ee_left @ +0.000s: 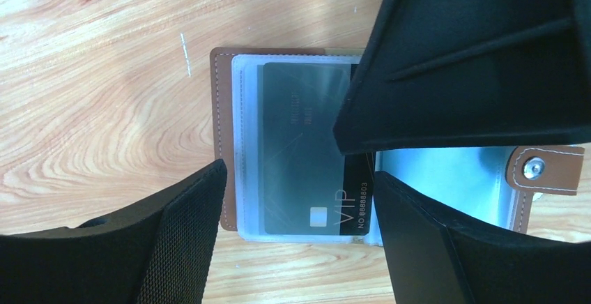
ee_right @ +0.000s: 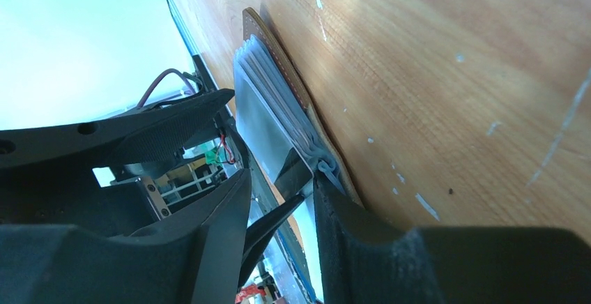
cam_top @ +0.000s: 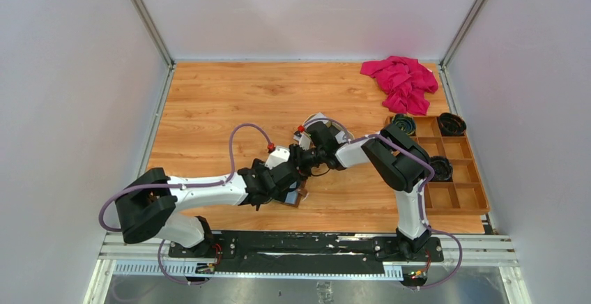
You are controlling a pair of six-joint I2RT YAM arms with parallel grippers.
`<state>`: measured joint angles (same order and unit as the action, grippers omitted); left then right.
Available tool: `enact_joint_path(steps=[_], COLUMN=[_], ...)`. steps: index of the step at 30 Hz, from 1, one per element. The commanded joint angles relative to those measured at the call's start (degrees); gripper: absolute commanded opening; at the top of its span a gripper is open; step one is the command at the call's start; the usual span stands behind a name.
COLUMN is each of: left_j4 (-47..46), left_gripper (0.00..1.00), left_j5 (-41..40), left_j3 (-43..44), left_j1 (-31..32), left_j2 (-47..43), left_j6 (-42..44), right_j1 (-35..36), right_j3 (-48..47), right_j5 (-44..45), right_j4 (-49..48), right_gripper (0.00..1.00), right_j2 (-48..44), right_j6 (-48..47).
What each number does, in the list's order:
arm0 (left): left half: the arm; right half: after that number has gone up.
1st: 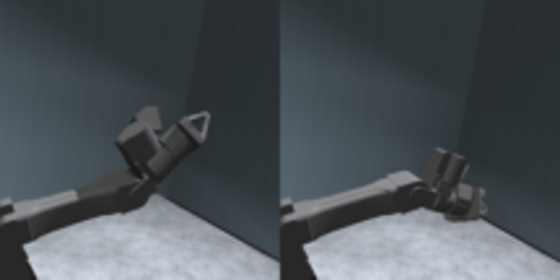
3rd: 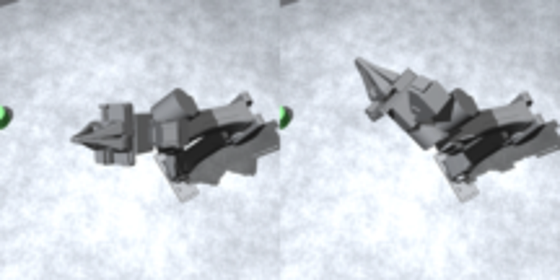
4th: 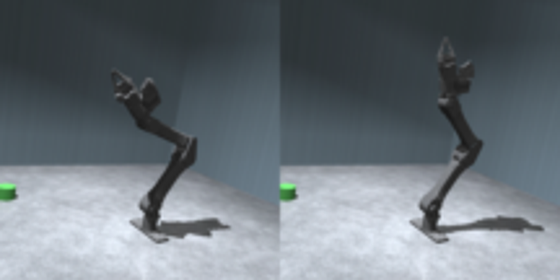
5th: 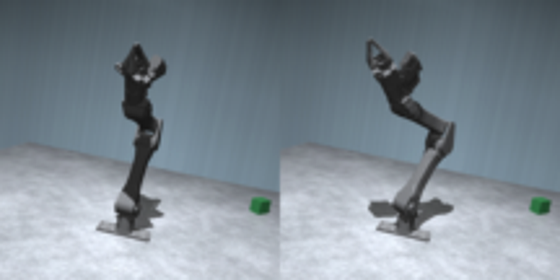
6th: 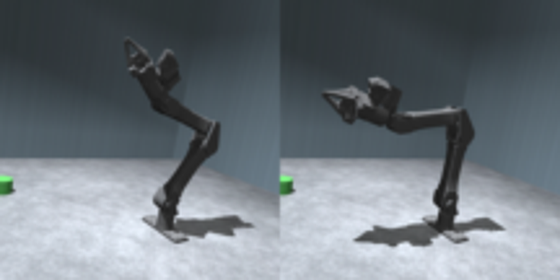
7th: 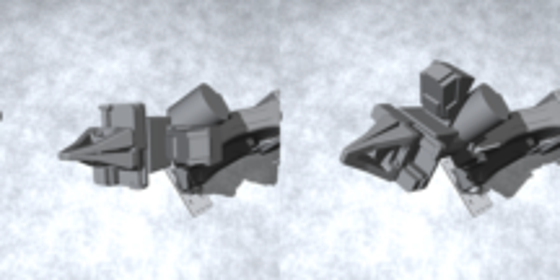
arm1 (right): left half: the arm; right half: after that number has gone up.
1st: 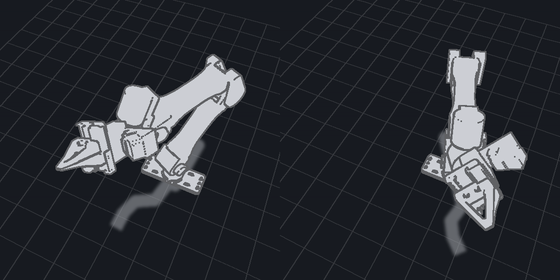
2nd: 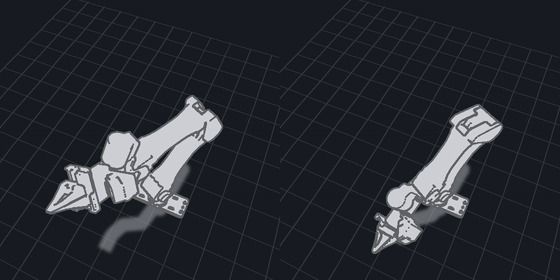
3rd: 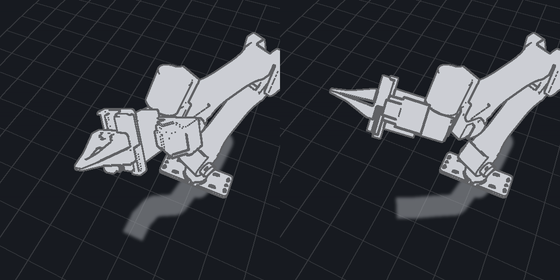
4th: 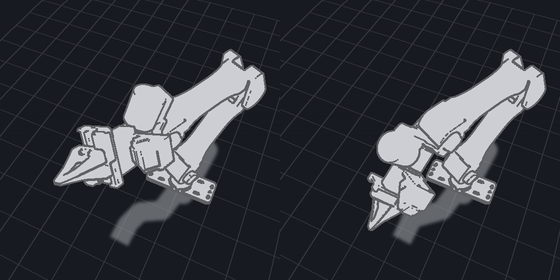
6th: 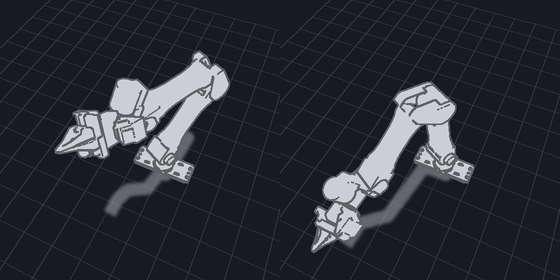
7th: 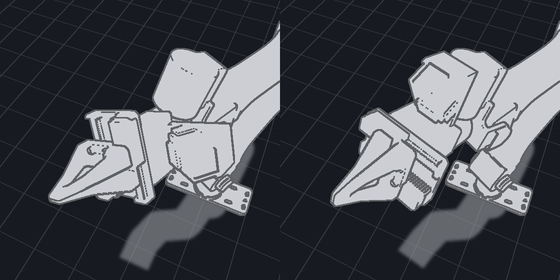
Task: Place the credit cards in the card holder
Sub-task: Insert the credit card into the card holder.
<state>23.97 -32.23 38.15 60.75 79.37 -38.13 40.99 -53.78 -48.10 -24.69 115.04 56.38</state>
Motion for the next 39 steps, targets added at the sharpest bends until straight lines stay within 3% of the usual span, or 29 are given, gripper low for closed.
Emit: enact_joint_path(steps=[1,14,27,34,39], left_j4=[-0.12,-1.36,-3.49,-3.78,-4.61], left_gripper=[0.79,0.6,0.62,0.7,0.8], left_j5=[-2.66,-0.64,2.4,4.46,7.73], left_j3=[-1.69,-3.7,-5.31,-5.95,-6.55], left_j1=[-1.25,-3.25,-4.23,-4.33,-4.33], left_j2=[-1.47,-4.68,-7.07,-10.09,-13.3], left_j6=[-0.26,0.75,2.07,2.46,3.43], right_j1=[-0.87,-1.2,-2.57,-4.04,-5.17], right_j3=[1.31,1.07,-0.68,-2.18,-2.89], right_j5=[4.06,3.95,4.58,0.88,-7.86], right_j4=[6.23,6.64,14.04,18.9,30.3], right_gripper=[0.43,0.44,0.45,0.45,0.45], right_j2=[1.66,0.88,-6.0,-13.55,-22.97], right_j6=[-2.59,-3.5,-13.73,-28.87,-56.35])
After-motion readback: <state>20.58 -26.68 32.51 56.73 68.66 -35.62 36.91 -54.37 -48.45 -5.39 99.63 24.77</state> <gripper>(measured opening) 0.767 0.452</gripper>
